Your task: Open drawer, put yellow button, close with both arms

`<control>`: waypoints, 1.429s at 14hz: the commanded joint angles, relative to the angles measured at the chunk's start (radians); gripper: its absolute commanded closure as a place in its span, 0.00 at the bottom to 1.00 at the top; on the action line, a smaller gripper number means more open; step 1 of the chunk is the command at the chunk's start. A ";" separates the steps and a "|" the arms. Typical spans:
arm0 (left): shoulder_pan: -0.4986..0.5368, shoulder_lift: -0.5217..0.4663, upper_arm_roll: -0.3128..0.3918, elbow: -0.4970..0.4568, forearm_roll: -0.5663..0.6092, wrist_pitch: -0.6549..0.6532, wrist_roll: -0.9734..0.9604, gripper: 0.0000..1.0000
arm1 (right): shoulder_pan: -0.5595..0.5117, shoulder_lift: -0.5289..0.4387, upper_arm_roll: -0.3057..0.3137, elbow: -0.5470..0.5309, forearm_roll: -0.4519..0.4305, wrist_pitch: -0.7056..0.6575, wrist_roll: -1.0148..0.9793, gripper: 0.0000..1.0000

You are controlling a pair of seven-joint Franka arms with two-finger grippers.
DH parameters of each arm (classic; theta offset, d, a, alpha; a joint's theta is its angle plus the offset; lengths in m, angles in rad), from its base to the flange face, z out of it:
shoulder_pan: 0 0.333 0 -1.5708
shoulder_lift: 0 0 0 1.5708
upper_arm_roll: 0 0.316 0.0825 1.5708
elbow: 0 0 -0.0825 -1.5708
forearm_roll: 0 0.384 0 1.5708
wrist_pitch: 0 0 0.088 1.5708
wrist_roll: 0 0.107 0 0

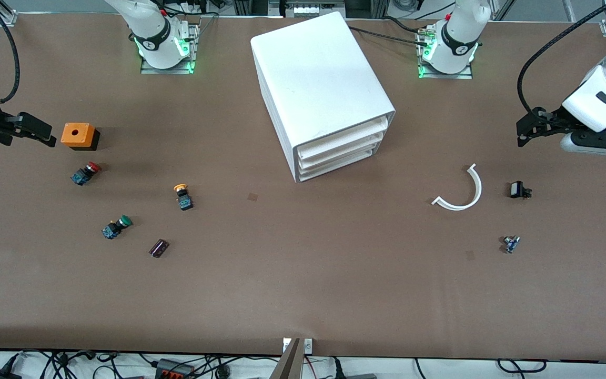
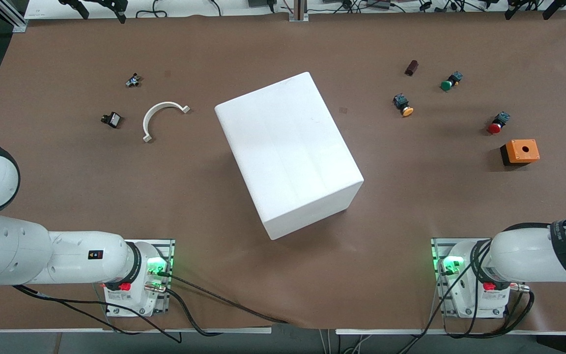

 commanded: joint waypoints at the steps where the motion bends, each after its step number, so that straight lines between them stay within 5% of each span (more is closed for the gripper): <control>1: 0.005 0.012 -0.003 0.029 -0.019 -0.018 0.019 0.00 | -0.004 -0.007 0.003 -0.003 -0.003 -0.012 -0.008 0.00; 9: -0.001 0.030 -0.006 0.030 -0.013 -0.024 0.016 0.00 | -0.005 0.000 0.003 -0.007 -0.002 -0.021 -0.011 0.00; 16: -0.029 0.058 -0.034 0.033 -0.034 -0.154 0.025 0.00 | 0.041 0.049 0.013 -0.008 0.005 -0.016 -0.013 0.00; 20: -0.038 0.118 -0.042 0.038 -0.230 -0.170 0.067 0.00 | 0.091 0.131 0.013 -0.007 0.003 -0.004 -0.013 0.00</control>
